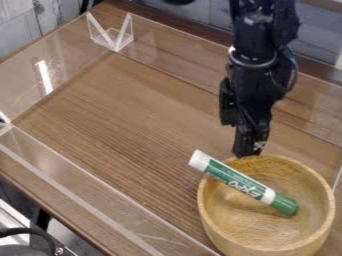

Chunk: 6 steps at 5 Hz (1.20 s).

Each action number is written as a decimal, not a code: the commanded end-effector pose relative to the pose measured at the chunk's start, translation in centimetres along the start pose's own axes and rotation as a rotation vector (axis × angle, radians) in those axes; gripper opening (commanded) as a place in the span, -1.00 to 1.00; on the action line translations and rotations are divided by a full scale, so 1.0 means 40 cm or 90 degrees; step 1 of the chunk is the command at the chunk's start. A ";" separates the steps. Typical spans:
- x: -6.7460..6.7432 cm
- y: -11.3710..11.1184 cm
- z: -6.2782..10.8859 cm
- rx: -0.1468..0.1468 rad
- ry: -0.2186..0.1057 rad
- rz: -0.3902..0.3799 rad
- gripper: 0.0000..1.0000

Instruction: Put the blue object in the brown bowl

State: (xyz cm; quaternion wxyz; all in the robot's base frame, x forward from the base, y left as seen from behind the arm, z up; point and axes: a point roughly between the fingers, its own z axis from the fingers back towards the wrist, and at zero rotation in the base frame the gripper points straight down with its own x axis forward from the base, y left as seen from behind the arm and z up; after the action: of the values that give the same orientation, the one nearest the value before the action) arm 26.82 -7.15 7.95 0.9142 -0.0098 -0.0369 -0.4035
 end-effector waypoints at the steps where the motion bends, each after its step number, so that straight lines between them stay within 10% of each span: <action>1: 0.018 -0.017 0.018 0.019 -0.038 -0.058 1.00; 6: 0.042 -0.107 -0.058 0.013 -0.076 -0.192 1.00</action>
State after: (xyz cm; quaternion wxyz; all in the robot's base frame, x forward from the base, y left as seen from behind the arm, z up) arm 24.60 -11.01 4.95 0.8432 -0.0212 -0.0815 -0.5310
